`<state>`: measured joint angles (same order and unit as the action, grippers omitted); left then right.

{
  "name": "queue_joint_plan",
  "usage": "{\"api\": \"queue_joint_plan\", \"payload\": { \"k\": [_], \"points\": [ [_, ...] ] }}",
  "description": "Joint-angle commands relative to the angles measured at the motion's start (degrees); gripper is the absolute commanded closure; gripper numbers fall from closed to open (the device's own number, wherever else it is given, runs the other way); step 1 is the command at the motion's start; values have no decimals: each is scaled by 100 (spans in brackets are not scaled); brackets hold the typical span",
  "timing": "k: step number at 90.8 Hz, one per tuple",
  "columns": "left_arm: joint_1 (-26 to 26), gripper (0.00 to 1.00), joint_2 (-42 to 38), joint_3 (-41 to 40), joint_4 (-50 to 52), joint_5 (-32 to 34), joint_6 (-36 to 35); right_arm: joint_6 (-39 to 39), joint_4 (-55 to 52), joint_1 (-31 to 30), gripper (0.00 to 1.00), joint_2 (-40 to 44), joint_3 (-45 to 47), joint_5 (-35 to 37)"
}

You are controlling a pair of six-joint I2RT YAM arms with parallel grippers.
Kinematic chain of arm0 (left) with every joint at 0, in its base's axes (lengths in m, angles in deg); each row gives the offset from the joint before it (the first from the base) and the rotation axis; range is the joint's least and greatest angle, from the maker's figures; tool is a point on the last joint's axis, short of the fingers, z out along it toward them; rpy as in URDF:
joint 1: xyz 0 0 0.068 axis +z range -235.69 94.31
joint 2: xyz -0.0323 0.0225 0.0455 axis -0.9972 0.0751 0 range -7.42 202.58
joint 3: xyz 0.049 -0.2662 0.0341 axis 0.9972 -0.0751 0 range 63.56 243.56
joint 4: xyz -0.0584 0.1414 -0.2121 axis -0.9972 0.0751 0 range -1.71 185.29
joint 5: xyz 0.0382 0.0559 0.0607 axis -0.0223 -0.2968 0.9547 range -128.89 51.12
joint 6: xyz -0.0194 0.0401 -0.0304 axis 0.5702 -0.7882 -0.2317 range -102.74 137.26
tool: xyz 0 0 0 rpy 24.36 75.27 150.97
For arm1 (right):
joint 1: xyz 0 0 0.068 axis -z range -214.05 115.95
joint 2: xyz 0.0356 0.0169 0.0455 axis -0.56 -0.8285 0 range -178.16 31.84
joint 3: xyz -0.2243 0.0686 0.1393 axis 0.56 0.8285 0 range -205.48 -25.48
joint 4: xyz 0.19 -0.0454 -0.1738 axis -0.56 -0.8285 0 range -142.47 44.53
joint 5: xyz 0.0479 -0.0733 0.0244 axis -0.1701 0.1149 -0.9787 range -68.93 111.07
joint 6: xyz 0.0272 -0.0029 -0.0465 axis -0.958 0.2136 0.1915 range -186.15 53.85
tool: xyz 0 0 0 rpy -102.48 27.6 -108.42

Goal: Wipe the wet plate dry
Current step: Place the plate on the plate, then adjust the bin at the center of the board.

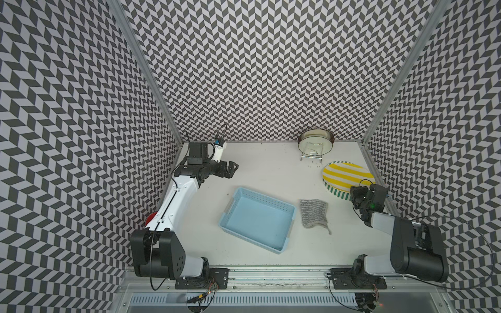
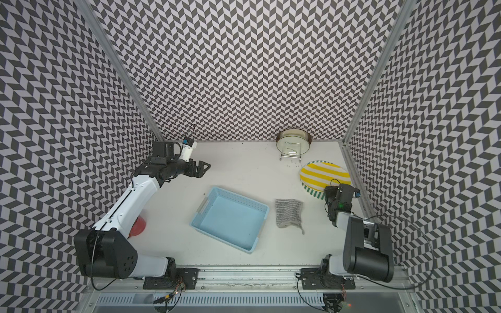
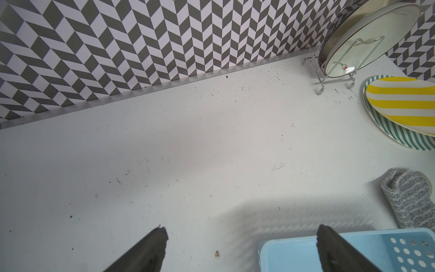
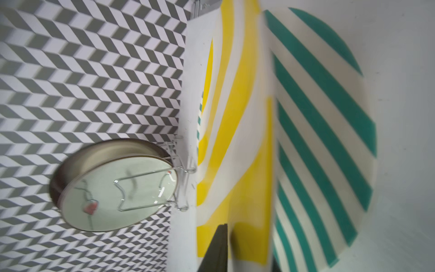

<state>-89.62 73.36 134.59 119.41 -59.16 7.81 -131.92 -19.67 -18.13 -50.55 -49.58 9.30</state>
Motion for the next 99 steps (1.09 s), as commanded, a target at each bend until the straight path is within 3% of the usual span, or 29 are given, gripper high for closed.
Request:
{"api": "queue_joint_plan", "payload": {
  "k": [1, 18, 35, 45, 83, 92, 99],
  "points": [
    [36, 0, -119, -21, -147, 174, -69, 238, 169, 53, 67, -112, -185, -126],
    [32, 0, -110, -107, -119, 477, -116, 556, -449, 117, 48, -114, -349, -65],
    [33, 0, -142, -253, -165, 567, -127, 891, -1228, 126, 13, 137, -534, -207],
    [34, 0, -127, -318, -182, 583, -113, 1160, -1744, 124, 5, 411, -591, -319],
    [32, 0, -163, -737, -359, 1164, -370, 2013, -2553, -167, 6, 1695, -264, -1258],
    [40, 12, -200, -872, -413, 1569, -507, 2401, -2655, -755, 12, 1968, -470, -1361],
    [53, 30, -245, -1016, -494, 1780, -547, 2753, -2620, -1615, 17, 2077, -715, -1357]
  ]
}}
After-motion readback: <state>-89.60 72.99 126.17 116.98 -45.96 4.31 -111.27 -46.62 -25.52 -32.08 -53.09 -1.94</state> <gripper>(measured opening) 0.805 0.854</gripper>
